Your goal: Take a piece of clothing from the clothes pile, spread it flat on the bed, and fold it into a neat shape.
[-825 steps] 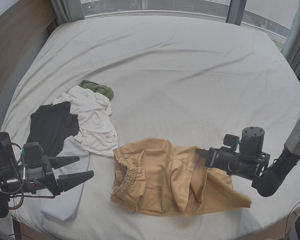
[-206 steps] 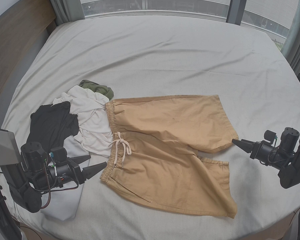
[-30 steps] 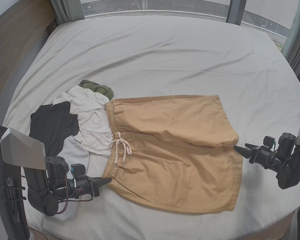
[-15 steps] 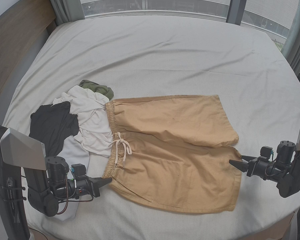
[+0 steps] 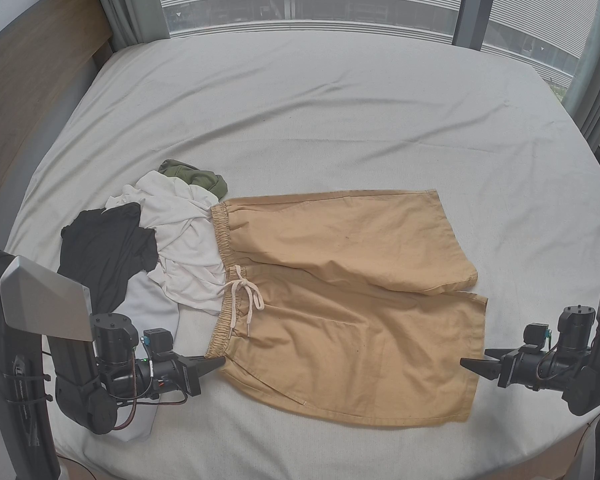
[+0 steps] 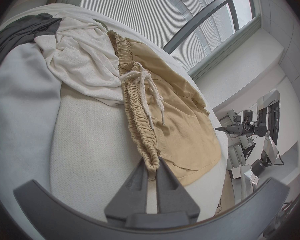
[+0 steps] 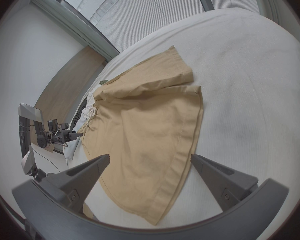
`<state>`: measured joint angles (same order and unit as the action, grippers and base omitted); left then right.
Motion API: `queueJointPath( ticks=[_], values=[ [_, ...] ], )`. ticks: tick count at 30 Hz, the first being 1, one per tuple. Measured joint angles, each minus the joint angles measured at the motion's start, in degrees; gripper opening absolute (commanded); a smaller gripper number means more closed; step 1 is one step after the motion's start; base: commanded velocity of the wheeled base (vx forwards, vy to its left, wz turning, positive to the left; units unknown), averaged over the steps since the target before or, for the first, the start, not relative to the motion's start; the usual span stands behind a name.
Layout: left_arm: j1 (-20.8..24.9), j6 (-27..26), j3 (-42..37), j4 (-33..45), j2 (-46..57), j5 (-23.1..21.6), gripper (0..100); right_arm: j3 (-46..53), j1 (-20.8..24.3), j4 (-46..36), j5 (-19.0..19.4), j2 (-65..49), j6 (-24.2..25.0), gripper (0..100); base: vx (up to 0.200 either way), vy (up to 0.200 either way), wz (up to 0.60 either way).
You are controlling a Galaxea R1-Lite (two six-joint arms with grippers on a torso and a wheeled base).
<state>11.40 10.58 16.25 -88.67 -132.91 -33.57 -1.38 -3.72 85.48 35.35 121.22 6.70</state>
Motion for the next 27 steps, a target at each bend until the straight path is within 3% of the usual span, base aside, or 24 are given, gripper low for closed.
queueJointPath(
  ticks=[13,27],
  values=[
    [0.0,0.0,0.0,0.0,0.2,0.0,0,0.4,3.7,-18.1,-0.5,-1.7,-1.2,100,0.0,0.0,0.0],
    [0.1,-0.1,0.1,0.0,0.2,-0.1,0,0.4,4.8,-20.9,-1.0,0.2,-1.2,100,0.0,0.0,0.0]
  ],
)
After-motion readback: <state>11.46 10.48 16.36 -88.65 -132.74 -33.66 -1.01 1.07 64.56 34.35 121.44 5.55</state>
